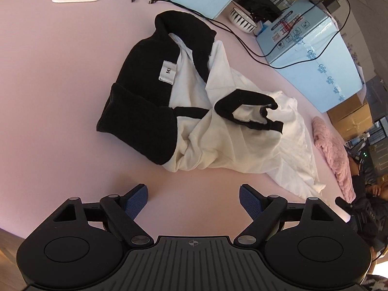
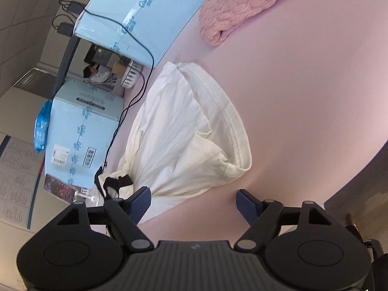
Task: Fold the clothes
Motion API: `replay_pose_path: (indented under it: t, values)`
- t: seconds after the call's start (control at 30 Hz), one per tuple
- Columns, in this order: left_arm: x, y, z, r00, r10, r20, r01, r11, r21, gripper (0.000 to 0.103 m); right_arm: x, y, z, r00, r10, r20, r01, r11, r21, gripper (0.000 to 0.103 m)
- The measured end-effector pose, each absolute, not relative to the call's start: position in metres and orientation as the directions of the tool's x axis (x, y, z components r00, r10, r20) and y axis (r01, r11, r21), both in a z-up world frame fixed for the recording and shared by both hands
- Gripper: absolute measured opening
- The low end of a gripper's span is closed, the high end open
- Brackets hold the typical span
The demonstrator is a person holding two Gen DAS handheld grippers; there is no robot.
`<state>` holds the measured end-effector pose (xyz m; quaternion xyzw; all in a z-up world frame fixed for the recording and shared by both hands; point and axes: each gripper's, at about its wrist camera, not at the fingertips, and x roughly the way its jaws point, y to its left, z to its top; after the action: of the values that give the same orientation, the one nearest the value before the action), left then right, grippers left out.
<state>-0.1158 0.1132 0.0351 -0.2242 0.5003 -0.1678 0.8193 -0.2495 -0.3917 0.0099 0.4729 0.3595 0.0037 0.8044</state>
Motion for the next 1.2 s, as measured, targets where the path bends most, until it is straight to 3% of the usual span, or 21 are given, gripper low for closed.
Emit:
replay_pose_path:
  t: [0.17, 0.2, 0.23, 0.27, 0.3, 0.4, 0.53, 0.67, 0.73, 0.9, 1.2]
  values:
    - [-0.093, 0.11, 0.028, 0.516, -0.504, -0.693, 0.052, 0.826, -0.562, 0.089, -0.236, -0.382, 0.004, 0.796, 0.276, -0.539, 0.307, 0.583, 0.752, 0.086]
    - [-0.093, 0.107, 0.028, 0.533, -0.493, -0.688, 0.07, 0.836, -0.545, 0.085, -0.233, -0.376, 0.006, 0.799, 0.25, -0.547, 0.298, 0.625, 0.721, 0.074]
    - [-0.094, 0.103, 0.028, 0.551, -0.47, -0.689, 0.088, 0.855, -0.512, 0.065, -0.229, -0.374, 0.004, 0.792, 0.242, -0.561, 0.294, 0.654, 0.697, 0.04]
    - [-0.096, 0.101, 0.028, 0.567, -0.441, -0.696, 0.094, 0.874, -0.477, 0.047, -0.225, -0.371, 0.002, 0.785, 0.233, -0.574, 0.289, 0.682, 0.672, 0.017]
    - [-0.097, 0.101, 0.028, 0.576, -0.416, -0.704, 0.098, 0.89, -0.446, 0.018, -0.221, -0.369, 0.0, 0.778, 0.225, -0.586, 0.284, 0.706, 0.649, 0.008]
    - [-0.093, 0.121, 0.029, 0.528, -0.502, -0.685, 0.108, 0.839, -0.533, 0.015, -0.223, -0.384, 0.003, 0.796, 0.279, -0.537, 0.247, 0.66, 0.709, 0.008]
    - [-0.105, 0.14, 0.053, 0.502, -0.552, -0.666, 0.183, 0.82, -0.542, 0.015, -0.244, -0.396, 0.029, 0.837, 0.293, -0.463, 0.175, 0.658, 0.733, 0.008]
    - [-0.106, 0.147, 0.026, 0.39, -0.561, -0.73, 0.132, 0.819, -0.558, 0.015, -0.245, -0.4, 0.008, 0.776, 0.319, -0.544, 0.26, 0.624, 0.737, 0.008]
    - [-0.11, 0.157, 0.019, 0.385, -0.592, -0.708, 0.095, 0.789, -0.608, 0.015, -0.244, -0.402, -0.006, 0.746, 0.345, -0.569, 0.291, 0.6, 0.745, 0.008]
    - [-0.129, 0.169, 0.051, 0.509, -0.581, -0.635, 0.125, 0.78, -0.613, 0.015, -0.262, -0.407, 0.021, 0.816, 0.408, -0.409, 0.158, 0.524, 0.837, 0.008]
    - [-0.081, 0.167, 0.087, 0.633, -0.573, -0.52, 0.161, 0.755, -0.636, 0.013, -0.193, -0.415, 0.062, 0.874, 0.415, -0.252, 0.015, 0.496, 0.868, 0.008]
